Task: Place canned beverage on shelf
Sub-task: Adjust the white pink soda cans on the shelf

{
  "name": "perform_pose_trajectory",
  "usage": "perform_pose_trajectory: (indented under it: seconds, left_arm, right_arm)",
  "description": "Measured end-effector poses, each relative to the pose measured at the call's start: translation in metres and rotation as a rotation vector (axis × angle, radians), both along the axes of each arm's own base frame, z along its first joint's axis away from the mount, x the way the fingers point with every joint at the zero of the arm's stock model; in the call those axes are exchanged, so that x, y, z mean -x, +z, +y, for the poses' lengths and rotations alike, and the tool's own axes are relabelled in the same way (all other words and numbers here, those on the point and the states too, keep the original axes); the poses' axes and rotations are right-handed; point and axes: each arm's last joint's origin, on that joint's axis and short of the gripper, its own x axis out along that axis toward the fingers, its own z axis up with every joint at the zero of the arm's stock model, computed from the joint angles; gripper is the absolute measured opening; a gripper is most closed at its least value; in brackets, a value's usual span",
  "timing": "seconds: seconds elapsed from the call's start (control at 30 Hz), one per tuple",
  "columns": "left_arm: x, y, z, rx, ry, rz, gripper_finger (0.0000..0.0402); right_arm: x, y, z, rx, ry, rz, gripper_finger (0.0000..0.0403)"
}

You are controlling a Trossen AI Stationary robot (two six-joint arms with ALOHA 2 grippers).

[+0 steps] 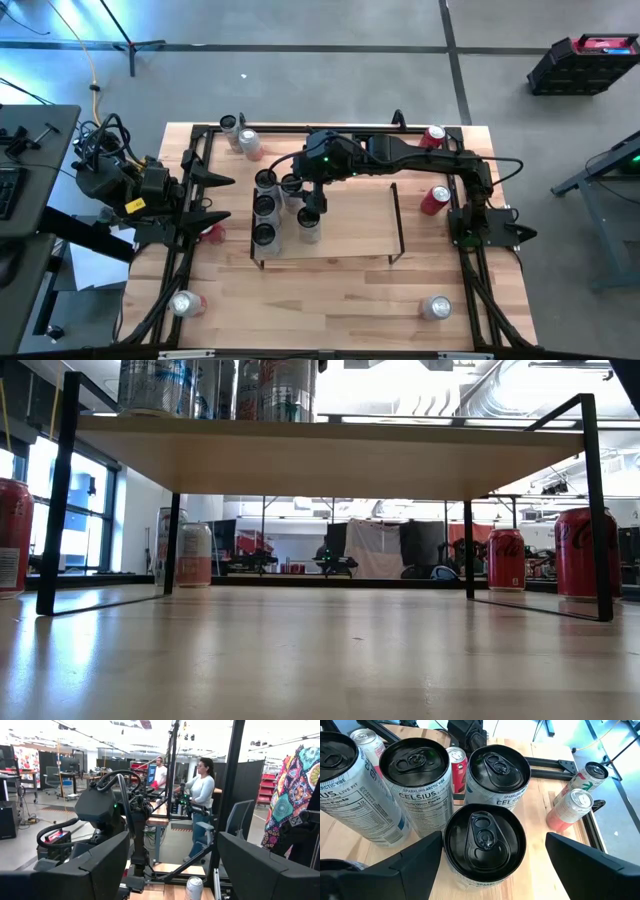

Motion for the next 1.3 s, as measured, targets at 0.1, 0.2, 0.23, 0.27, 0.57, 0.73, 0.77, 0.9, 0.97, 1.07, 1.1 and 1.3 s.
perform_pose_trajectory:
  seconds: [0.1,0.2,0.23,0.27,0.57,0.73,0.77,0.9,0.97,1.07,1.1,1.3]
  left_arm:
    - [-0.0001,-0.0001,-0.0001,0.0,0.0,0.0,0.0291]
    - [-0.0001,-0.0001,-0.0001,-0.001,0.0,0.001,0.0291]
    - [-0.0001,-0.0004,-0.0001,-0.004,0.0,0.003,0.0291]
    - [-0.0001,-0.0006,-0.0001,-0.005,0.0,0.005,0.0291]
    - [-0.0003,-0.0014,-0.0003,0.012,-0.003,0.011,0.0291]
    - [-0.0003,-0.0014,-0.0003,0.012,-0.003,0.011,0.0291]
    - [-0.0002,-0.0014,-0.0002,0.012,-0.003,0.011,0.0291]
    - [-0.0003,-0.0015,-0.0003,0.011,-0.003,0.012,0.0291]
    - [-0.0003,-0.0015,-0.0003,0.011,-0.003,0.012,0.0291]
    - [-0.0003,-0.0015,-0.0003,0.011,-0.003,0.012,0.0291]
    - [-0.0003,-0.0015,-0.0003,0.011,-0.003,0.012,0.0291]
    - [-0.0003,-0.0015,-0.0003,0.005,-0.002,0.013,0.0291]
  right_arm:
    - [0.0002,0.0001,0.0,-0.001,0.0,0.0,0.0339]
    - [0.0002,0.0,0.0013,-0.014,0.014,0.002,0.0339]
    - [0.0003,-0.0002,0.0015,-0.014,0.015,0.003,0.0339]
    - [0.0004,-0.0003,0.0015,-0.014,0.015,0.005,0.0339]
    - [0.001,-0.0007,0.0012,-0.016,0.013,0.013,0.0339]
    - [0.0013,-0.0011,0.0011,-0.015,0.006,0.018,0.0339]
    - [0.0014,-0.0012,0.0014,-0.022,0.014,0.019,0.0339]
    - [0.0016,-0.0011,0.0021,-0.031,0.024,0.019,0.0339]
    - [0.0017,-0.0014,0.0025,-0.04,0.035,0.022,0.0339]
    - [0.0019,-0.0017,0.0029,-0.05,0.047,0.025,0.0339]
    - [0.002,-0.0017,0.0029,-0.05,0.047,0.026,0.0339]
    - [0.003,-0.0029,0.0022,-0.049,0.016,0.042,0.0339]
